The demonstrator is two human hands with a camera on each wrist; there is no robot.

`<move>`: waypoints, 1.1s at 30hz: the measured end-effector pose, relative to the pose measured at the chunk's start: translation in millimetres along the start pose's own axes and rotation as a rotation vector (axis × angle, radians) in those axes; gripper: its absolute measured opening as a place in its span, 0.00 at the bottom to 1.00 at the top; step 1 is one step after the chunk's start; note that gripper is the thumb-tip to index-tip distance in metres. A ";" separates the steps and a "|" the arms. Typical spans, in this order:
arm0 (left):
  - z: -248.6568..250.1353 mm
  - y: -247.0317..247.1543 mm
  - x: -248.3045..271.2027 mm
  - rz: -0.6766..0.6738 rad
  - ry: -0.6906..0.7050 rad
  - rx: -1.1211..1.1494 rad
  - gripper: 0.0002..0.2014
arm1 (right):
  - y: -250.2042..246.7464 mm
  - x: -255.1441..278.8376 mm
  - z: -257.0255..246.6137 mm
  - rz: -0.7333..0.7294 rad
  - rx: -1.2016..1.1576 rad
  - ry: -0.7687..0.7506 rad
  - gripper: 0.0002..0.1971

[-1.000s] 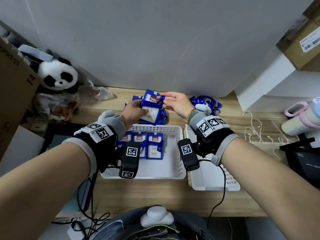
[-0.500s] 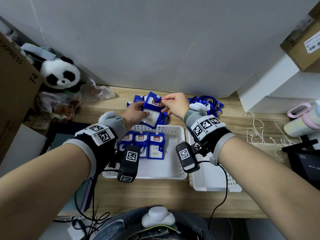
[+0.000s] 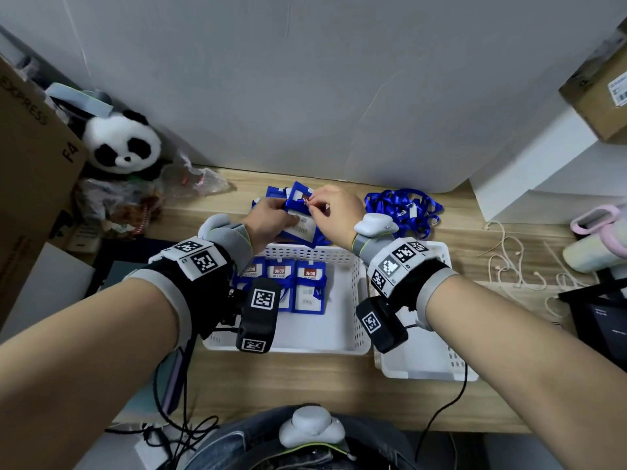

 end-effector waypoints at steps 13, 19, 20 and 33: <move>-5.3 -2.3 -2.3 -0.022 -0.002 -0.126 0.13 | 10.2 0.5 0.2 -0.136 -0.023 0.029 0.09; -8.3 -1.3 -4.3 -0.020 -0.009 -0.135 0.13 | 18.4 -1.6 9.0 -0.289 -0.118 0.142 0.06; -9.1 -1.9 -5.0 -0.020 -0.018 -0.126 0.13 | 16.5 1.9 8.1 -0.303 -0.147 0.132 0.05; -21.3 -19.8 -8.0 0.050 -0.164 0.118 0.24 | 13.8 14.3 19.0 -0.139 -0.229 0.102 0.07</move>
Point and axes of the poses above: each hand's wrist, its own x-axis away from the middle knuckle, its own y-axis out of the palm, z = x × y, the point moved 3 cm from there along -x, towards the middle knuckle
